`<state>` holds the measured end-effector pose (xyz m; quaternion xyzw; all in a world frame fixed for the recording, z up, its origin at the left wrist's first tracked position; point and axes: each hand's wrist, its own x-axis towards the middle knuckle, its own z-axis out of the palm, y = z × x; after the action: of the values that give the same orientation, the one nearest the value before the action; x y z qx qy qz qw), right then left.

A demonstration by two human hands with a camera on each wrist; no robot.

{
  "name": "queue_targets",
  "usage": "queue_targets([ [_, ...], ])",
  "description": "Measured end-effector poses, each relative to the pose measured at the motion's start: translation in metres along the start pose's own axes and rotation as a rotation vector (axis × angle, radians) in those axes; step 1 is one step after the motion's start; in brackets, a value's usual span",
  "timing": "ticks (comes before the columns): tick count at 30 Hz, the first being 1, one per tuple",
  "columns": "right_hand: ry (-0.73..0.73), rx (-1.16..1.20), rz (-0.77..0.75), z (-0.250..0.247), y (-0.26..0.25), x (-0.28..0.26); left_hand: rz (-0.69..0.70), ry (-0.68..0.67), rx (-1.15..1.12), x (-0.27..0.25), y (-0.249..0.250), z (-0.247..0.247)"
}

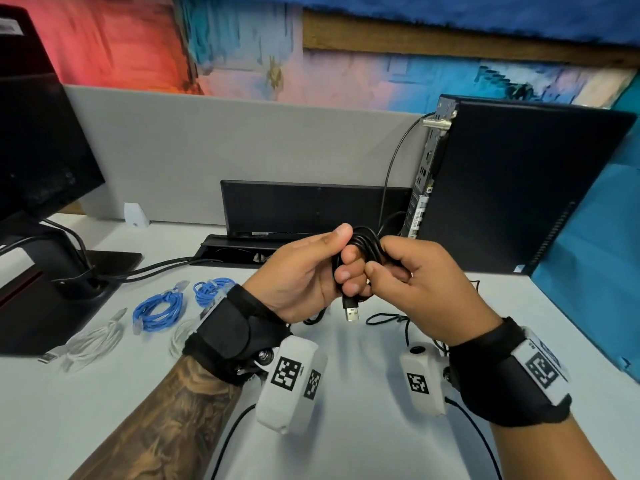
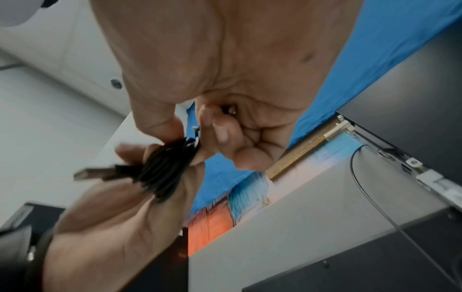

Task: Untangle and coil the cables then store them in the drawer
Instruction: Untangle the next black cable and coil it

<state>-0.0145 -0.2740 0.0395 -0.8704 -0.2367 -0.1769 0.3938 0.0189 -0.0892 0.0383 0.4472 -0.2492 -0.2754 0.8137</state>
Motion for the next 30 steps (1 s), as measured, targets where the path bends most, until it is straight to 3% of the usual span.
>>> queue_targets([
  [4,-0.021,0.291,0.066,0.0,0.003,-0.009,-0.008,0.01,-0.069,0.003,-0.006,0.005],
  [7,-0.02,0.316,0.109,0.001,0.01,-0.009,-0.006,0.048,-0.046,0.003,-0.013,0.006],
  [17,-0.113,0.401,0.164,0.003,0.009,-0.026,0.089,0.114,0.354,-0.009,-0.025,0.004],
  [23,0.084,0.451,0.244,0.017,0.023,-0.02,-0.009,0.185,-0.17,-0.008,-0.045,0.009],
  [28,-0.071,0.279,0.296,0.036,0.038,-0.023,0.028,0.395,0.103,-0.005,-0.06,-0.011],
  [30,-0.048,0.227,0.29,0.031,0.044,-0.021,0.018,0.425,0.189,-0.008,-0.063,-0.016],
])
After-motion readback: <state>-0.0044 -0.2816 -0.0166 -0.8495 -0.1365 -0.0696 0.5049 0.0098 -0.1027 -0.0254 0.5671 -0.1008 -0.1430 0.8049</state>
